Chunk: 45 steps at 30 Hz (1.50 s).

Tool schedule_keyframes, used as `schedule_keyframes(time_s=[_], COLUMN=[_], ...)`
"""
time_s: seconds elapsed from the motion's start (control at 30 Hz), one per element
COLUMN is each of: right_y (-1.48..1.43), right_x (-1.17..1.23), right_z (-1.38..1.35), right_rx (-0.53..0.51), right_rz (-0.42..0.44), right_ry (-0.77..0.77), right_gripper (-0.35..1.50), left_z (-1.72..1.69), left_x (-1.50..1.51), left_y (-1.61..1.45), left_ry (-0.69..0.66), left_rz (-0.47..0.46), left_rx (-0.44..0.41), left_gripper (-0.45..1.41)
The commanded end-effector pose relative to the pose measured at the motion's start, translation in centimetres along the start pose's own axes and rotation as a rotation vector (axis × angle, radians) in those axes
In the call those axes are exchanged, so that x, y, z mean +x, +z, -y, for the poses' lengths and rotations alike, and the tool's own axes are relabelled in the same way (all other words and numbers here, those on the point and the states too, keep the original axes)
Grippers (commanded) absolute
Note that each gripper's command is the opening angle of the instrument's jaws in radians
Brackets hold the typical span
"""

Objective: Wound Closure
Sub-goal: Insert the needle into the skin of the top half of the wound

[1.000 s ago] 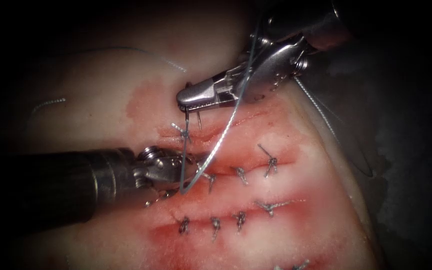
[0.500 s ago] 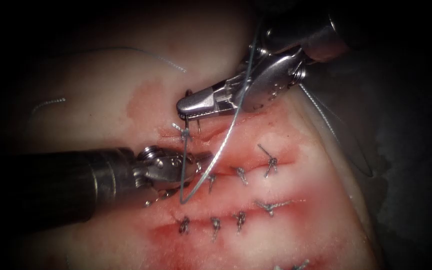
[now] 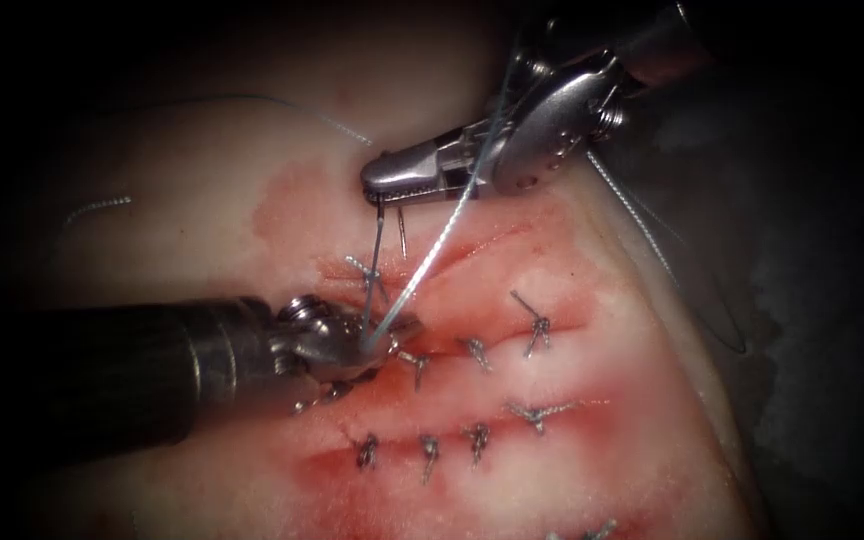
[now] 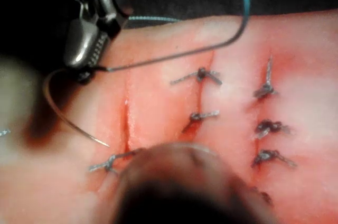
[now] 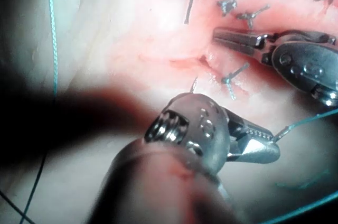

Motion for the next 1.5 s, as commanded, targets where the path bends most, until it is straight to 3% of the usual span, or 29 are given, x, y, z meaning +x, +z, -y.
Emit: schedule_keyframes(time_s=[0.03,0.43,0.67,1.5], right_y=[0.06,0.09,0.11,0.13], right_x=[0.09,0.09,0.02,0.02], right_z=[-0.03,-0.08,0.00,-0.01], right_rx=[0.000,0.002,0.002,-0.028], right_rz=[-0.001,-0.004,0.001,-0.006], right_ry=[0.013,0.033,-0.073,-0.150], right_gripper=[-0.35,-0.35,-0.35,-0.35], left_z=[0.00,-0.01,-0.01,-0.01], left_x=[-0.07,-0.08,-0.08,-0.09], left_y=[0.07,0.06,0.06,0.04], left_ry=[0.000,-0.006,-0.006,-0.007], left_rz=[0.004,0.003,0.003,0.002], left_rx=[-0.001,0.000,0.000,0.001], left_gripper=[-0.45,-0.45,-0.45,-0.45])
